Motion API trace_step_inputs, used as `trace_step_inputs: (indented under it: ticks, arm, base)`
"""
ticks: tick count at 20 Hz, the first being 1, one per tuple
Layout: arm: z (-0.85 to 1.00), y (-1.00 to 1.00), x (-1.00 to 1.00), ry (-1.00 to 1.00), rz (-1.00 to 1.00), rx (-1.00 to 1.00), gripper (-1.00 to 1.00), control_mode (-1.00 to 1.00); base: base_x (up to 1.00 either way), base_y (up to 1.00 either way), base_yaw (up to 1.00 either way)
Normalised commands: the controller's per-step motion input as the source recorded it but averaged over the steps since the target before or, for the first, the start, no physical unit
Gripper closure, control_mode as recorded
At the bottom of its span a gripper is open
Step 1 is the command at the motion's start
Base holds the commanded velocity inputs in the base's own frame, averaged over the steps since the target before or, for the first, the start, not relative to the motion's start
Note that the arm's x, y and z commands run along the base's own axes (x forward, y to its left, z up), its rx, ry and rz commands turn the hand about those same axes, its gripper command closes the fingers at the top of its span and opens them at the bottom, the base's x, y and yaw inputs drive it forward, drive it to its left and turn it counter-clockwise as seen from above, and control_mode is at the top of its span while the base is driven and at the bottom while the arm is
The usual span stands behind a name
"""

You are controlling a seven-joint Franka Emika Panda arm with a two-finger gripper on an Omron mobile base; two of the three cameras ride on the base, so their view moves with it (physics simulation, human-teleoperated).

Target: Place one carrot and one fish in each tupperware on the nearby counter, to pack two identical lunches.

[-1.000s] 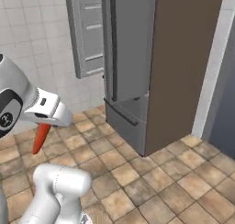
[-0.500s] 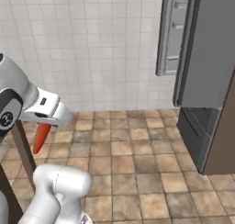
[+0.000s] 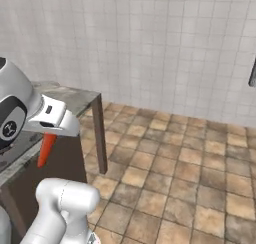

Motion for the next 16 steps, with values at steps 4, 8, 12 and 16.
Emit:
trace_step_inputs:
  ticks: [4, 8, 12, 16]
  arm:
    - [0.0, 0.0, 0.0, 0.0, 0.0, 0.0, 1.0, 1.0]
    - [0.0, 0.0, 0.0, 0.0, 0.0, 0.0, 1.0, 1.0]
    - [0.0, 0.0, 0.0, 0.0, 0.0, 0.0, 1.0, 1.0]
    - [0.0, 0.0, 0.0, 0.0, 0.0, 0.0, 1.0, 1.0]
  base:
    - [-1.0, 0.0, 0.51]
    - [-0.88, 0.15, 0.35]
    - [-0.09, 0.71, 0.08]
    - [0.16, 0.98, 0.0]
